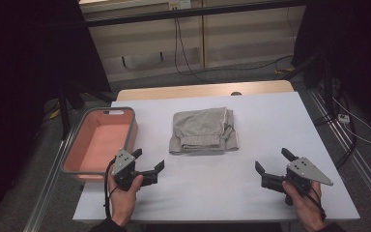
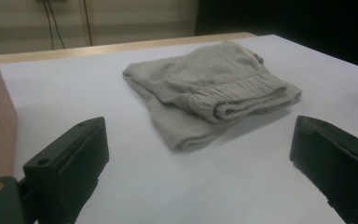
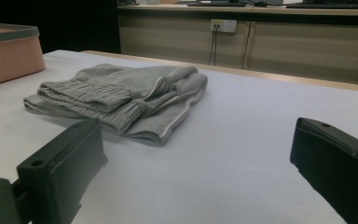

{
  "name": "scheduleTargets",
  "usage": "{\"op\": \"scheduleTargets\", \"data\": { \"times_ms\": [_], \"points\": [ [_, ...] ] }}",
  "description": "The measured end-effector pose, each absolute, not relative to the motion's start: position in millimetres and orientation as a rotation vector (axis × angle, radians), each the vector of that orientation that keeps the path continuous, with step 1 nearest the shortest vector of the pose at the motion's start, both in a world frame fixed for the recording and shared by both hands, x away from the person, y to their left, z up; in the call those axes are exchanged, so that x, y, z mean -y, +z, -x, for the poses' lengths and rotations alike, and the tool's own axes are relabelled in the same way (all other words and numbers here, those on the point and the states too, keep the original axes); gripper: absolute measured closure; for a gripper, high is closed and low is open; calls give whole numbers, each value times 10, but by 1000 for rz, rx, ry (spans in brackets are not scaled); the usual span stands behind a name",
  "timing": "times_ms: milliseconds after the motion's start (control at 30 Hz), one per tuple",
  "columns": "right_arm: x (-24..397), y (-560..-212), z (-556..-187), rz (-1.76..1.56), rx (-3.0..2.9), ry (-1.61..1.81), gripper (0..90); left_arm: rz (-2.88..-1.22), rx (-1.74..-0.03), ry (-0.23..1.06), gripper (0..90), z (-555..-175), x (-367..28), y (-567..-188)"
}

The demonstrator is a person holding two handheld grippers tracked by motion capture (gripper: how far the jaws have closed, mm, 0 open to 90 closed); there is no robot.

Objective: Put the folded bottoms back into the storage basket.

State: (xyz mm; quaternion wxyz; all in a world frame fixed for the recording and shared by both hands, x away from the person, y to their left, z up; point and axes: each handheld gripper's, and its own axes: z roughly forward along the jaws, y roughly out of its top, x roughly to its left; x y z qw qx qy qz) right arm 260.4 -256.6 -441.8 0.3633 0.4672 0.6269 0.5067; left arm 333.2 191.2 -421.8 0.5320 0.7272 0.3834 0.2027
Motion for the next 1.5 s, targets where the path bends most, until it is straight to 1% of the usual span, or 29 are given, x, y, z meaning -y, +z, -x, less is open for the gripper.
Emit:
{"op": "scheduleTargets", "data": {
  "times_ms": [167,300,433,700,867,1000,1033,1067,1100,1200,1233,1300,1433,1500],
  "points": [
    [2578,-4419,-2605,-1214,-1607,1310,27,-1752,-914,481,45,-3389,-1859,-4194],
    [2575,-4420,-2610,-1206,-1611,1308,28,-1779,-923,481,45,-3474,-1806,-4171],
    [2565,-4419,-2612,-1201,-1614,1307,28,-1775,-935,450,47,-3580,-1743,-4129],
    [2576,-4422,-2612,-1208,-1613,1311,29,-1799,-926,454,61,-3762,-1608,-4104],
    [2574,-4421,-2607,-1207,-1613,1311,29,-1807,-946,409,64,-3867,-1554,-4085],
    [2570,-4422,-2610,-1206,-1616,1307,29,-1823,-940,412,71,-3921,-1495,-4079],
    [2569,-4422,-2611,-1207,-1616,1309,29,-1821,-945,388,74,-3943,-1484,-4080],
    [2568,-4420,-2610,-1207,-1615,1309,29,-1828,-962,336,74,-3983,-1482,-4078],
    [2565,-4418,-2606,-1203,-1616,1304,29,-1822,-991,319,74,-4011,-1475,-4072],
    [2559,-4417,-2599,-1191,-1620,1290,23,-1830,-1002,338,77,-4054,-1459,-4063],
    [2555,-4419,-2600,-1190,-1622,1287,23,-1849,-1012,303,80,-4103,-1439,-4052],
    [2550,-4420,-2606,-1191,-1624,1293,23,-1875,-1025,274,86,-4159,-1421,-4040],
    [2546,-4420,-2614,-1189,-1629,1296,23,-1886,-1057,252,86,-4297,-1381,-4004],
    [2541,-4420,-2617,-1188,-1632,1298,23,-1880,-1051,280,94,-4343,-1356,-3974]
  ]
}}
